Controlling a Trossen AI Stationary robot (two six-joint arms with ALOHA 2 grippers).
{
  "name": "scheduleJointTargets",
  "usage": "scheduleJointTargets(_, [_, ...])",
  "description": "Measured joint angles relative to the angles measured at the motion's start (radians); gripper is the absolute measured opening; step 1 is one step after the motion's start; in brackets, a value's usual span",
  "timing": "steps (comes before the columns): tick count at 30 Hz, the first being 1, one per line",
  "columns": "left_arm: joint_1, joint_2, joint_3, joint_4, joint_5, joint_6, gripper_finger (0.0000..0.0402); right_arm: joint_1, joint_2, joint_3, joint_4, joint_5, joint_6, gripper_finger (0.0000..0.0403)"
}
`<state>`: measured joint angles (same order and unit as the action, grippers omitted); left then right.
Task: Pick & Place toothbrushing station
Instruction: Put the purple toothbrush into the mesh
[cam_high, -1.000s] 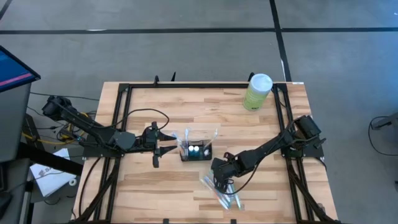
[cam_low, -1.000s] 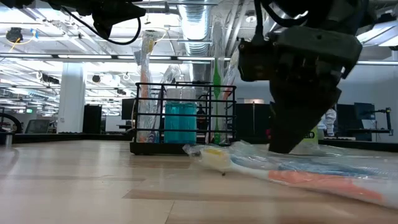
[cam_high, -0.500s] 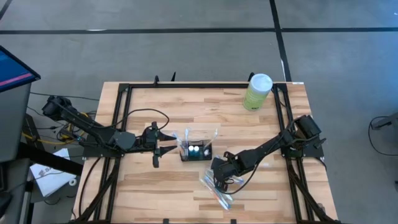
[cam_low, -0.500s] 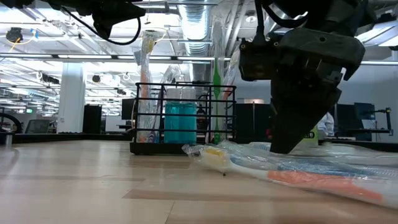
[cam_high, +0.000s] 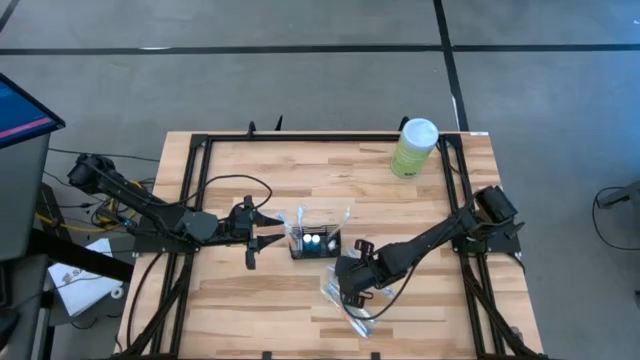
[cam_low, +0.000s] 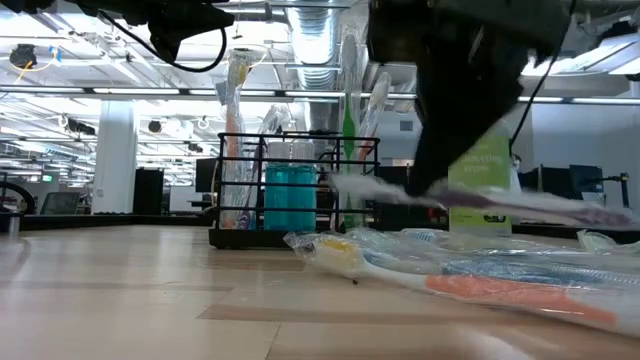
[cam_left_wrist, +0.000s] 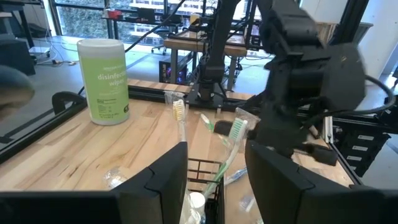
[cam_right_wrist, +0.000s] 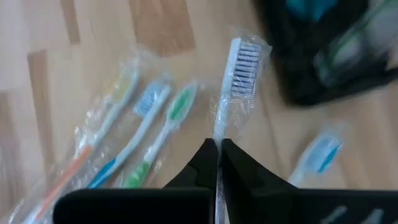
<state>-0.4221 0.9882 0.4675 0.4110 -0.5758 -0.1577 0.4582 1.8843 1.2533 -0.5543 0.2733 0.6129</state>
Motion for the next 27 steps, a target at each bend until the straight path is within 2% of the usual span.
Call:
scheduleJointTargets(9, [0.000,0.000,0.000,-0.004,0.000,-0.004,0.0154,0.032,-0.110,0.015,0.008,0.080,-0.040,0.0003])
scheduleJointTargets(17, [0.000,0.000,0.000,-0.004,0.000,-0.004,0.0154,0.110,-0.222,0.015,0.009,0.245,-0.064,0.0002])
scheduleJointTargets(21, [0.000,0.000,0.000,-0.004,0.000,-0.004,0.0154,0.127,-0.237,0.015,0.010,0.333,-0.073,0.0001])
scheduleJointTargets(27, [0.000,0.000,0.000,-0.005,0.000,-0.004,0.0154,0.131,-0.253,0.016,0.031,0.402,-0.100,0.0001])
